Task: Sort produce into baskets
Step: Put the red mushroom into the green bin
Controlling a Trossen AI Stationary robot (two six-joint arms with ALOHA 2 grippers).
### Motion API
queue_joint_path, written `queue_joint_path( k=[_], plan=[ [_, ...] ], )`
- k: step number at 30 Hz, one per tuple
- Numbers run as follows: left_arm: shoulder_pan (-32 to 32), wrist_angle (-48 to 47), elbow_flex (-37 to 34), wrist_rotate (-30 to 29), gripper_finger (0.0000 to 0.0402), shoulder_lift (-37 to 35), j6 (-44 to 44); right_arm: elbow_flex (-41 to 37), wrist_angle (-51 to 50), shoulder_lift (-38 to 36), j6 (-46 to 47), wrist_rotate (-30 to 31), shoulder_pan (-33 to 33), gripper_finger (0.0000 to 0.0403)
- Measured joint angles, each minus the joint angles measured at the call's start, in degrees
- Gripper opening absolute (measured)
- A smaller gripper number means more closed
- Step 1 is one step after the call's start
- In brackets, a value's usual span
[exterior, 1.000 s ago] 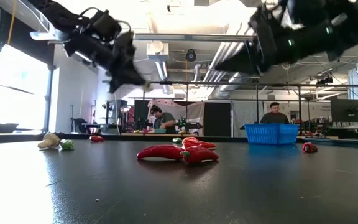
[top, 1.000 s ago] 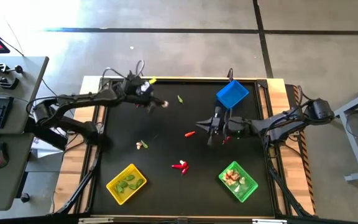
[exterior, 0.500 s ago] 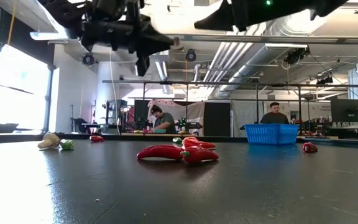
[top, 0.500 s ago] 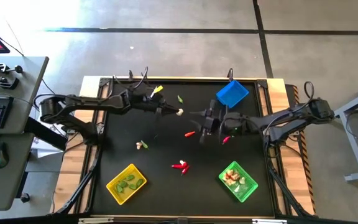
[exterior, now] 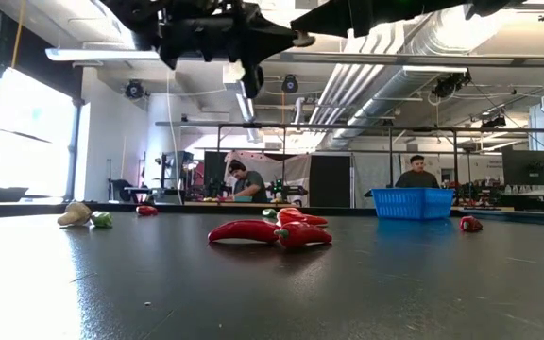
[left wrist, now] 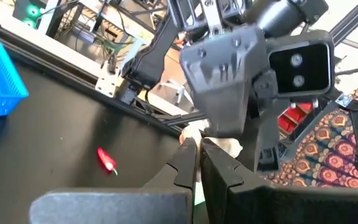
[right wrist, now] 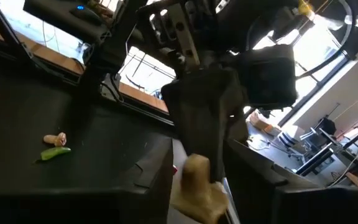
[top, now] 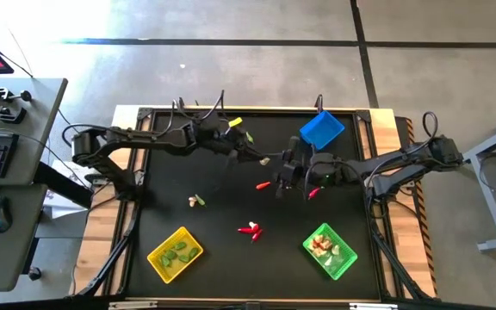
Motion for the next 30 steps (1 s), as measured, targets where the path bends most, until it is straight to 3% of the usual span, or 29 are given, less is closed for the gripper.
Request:
queue_joint_path(
  k=[4,10,15,19,24,28,30],
  plan=[
    [-0.2,-0.1,1.5,0.1,0.0000,1.3,0.0,0.0,-0.8,0.0,0.0,0.0,0.0,0.0107],
    [-0.2,-0.2,2.0,0.2,0.0001,1.5,0.0,0.0,-1.1,0.0,-0.2,1.1,0.0,0.0016],
    [-0.2,-1.2,2.0,-2.5,0.0020,1.5,6.8,0.0,-1.0,0.0,0.4,1.6,0.0,0.0013],
    [-0.2,-4.0,2.2,-6.5,0.0056,1.4,15.4,0.0,-2.5,-0.7,2.0,5.9,1.5,0.0005],
    [0.4,-7.6,2.0,-10.7,0.0104,1.5,23.5,4.9,-15.6,-2.3,12.5,7.3,4.2,0.0003],
    [0.2,-9.0,2.1,-11.1,0.0130,1.5,28.7,10.9,-31.3,-2.2,23.9,7.2,7.4,0.0003],
    [0.3,-10.6,2.0,-10.8,0.0136,1.5,31.4,14.5,-41.0,-2.2,32.5,4.3,9.2,0.0003]
  ],
)
